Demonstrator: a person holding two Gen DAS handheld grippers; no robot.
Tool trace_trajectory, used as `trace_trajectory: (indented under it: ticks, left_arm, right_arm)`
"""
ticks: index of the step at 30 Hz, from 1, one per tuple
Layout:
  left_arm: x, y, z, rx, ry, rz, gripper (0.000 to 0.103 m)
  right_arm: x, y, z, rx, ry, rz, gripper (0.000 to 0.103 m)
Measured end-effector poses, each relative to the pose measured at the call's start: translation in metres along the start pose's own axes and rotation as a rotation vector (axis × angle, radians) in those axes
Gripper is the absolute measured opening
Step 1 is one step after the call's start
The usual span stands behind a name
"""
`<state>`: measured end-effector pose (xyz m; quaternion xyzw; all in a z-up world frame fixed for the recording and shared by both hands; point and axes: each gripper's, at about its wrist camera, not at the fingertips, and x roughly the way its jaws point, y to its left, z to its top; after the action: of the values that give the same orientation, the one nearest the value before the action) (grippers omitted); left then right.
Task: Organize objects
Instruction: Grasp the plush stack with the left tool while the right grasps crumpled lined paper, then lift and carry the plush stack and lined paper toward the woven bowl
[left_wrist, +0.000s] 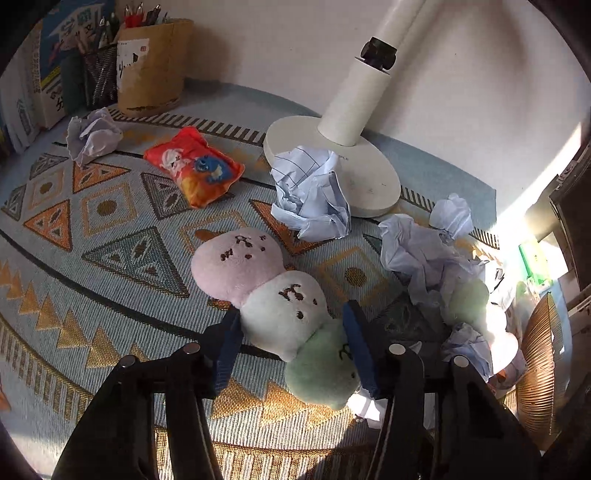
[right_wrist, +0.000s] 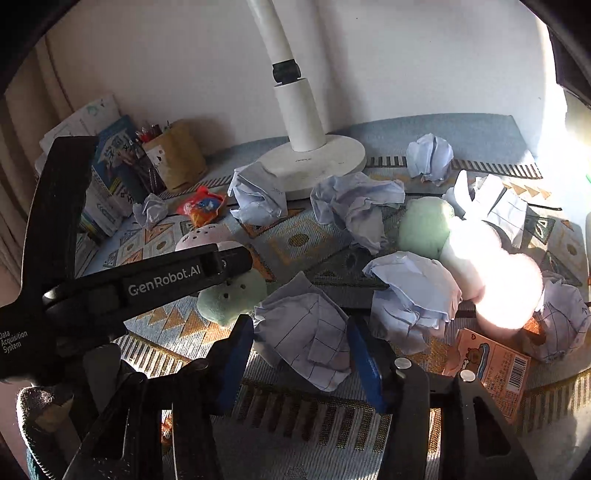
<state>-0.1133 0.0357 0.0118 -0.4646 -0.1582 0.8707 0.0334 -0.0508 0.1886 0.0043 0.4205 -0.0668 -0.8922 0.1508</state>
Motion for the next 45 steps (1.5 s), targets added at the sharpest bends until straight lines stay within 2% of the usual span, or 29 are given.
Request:
trace_trajectory:
  ticks: [1,2,5,8,11,12,13,15,16,17,21,22,23,27,29,31,33,35,36,38,39,41,42,43,45]
  left_arm:
    - [-0.004,0.005,0.0,0.007,-0.007,-0.005,0.046]
    - [-0.009,0.009,-0.001,0.021,-0.018,-0.01,0.037]
    - [-0.028,0.011,-0.008,0.145,0.0,-0.116,0.037]
    - [-0.057,0.004,-0.025,0.328,-0.036,-0.144,0.037]
    - [-0.078,0.005,-0.041,0.481,-0.001,-0.247,0.037]
    - [-0.08,0.005,-0.046,0.536,0.041,-0.29,0.037]
    - [-0.08,0.004,-0.049,0.578,0.067,-0.3,0.039]
    - [-0.073,0.005,-0.055,0.616,0.076,-0.24,0.044]
    - [-0.065,0.007,-0.057,0.618,0.104,-0.222,0.05]
    - [-0.059,0.009,-0.058,0.611,0.128,-0.213,0.052]
    - [-0.061,0.03,-0.056,0.517,0.13,-0.232,0.063]
    - [-0.063,0.035,-0.057,0.493,0.125,-0.216,0.076]
    - [-0.065,0.04,-0.058,0.467,0.119,-0.203,0.08]
    - [-0.074,0.056,-0.066,0.365,0.117,-0.275,0.081]
    - [-0.078,0.053,-0.069,0.31,0.079,-0.267,0.086]
    - [-0.074,0.04,-0.073,0.289,0.047,-0.203,0.086]
    - [-0.069,0.026,-0.078,0.3,0.02,-0.123,0.086]
    - [-0.061,0.019,-0.082,0.3,0.018,-0.031,0.085]
    - [-0.057,0.018,-0.083,0.297,0.023,-0.012,0.084]
    - [-0.055,0.013,-0.087,0.319,0.001,0.047,0.072]
    - [-0.054,0.01,-0.088,0.333,-0.002,0.065,0.069]
    - [-0.055,0.009,-0.09,0.346,-0.015,0.074,0.053]
    - [-0.055,0.008,-0.091,0.352,-0.02,0.071,0.053]
    - [-0.056,0.008,-0.092,0.355,-0.023,0.07,0.05]
    - [-0.058,0.01,-0.091,0.352,-0.031,0.05,0.049]
  right_arm:
    - [-0.005,0.002,-0.002,-0.01,-0.012,0.021,0.041]
    - [-0.012,0.004,-0.004,-0.02,-0.024,0.033,0.035]
    - [-0.037,0.011,-0.017,-0.038,-0.053,0.047,0.025]
    - [-0.055,0.011,-0.037,-0.021,-0.053,0.065,0.025]
    - [-0.059,0.01,-0.056,-0.003,-0.014,0.093,0.025]
    - [-0.06,0.009,-0.06,0.006,-0.006,0.098,0.025]
    - [-0.06,0.007,-0.062,0.02,-0.003,0.105,0.028]
    - [-0.06,0.005,-0.062,0.042,0.004,0.094,0.044]
    - [-0.059,0.005,-0.06,0.045,0.005,0.076,0.064]
    - [-0.06,0.006,-0.057,0.037,-0.004,0.056,0.069]
    - [-0.055,0.008,-0.038,0.012,-0.01,-0.002,0.069]
    - [-0.051,0.007,-0.033,0.011,-0.005,-0.003,0.069]
    - [-0.047,0.007,-0.029,0.008,-0.004,0.0,0.069]
    - [-0.022,0.008,-0.02,0.006,0.022,-0.005,0.069]
    - [-0.011,0.006,-0.02,0.023,0.026,-0.014,0.069]
    - [-0.004,0.003,-0.021,0.038,0.051,0.016,0.068]
    - [-0.006,0.001,-0.02,0.044,0.036,0.015,0.068]
    - [-0.004,0.0,-0.019,0.048,0.048,0.024,0.068]
    - [-0.002,0.001,-0.019,0.042,0.053,0.024,0.069]
    - [-0.001,0.009,-0.019,0.007,0.052,0.008,0.067]
    - [-0.001,0.014,-0.02,-0.013,0.047,0.006,0.063]
    - [-0.005,0.022,-0.022,-0.048,0.025,0.018,0.041]
    - [-0.009,0.025,-0.024,-0.06,0.004,0.018,0.034]
    - [-0.014,0.025,-0.026,-0.064,-0.016,0.002,0.029]
    - [-0.025,0.023,-0.028,-0.051,-0.061,-0.004,0.029]
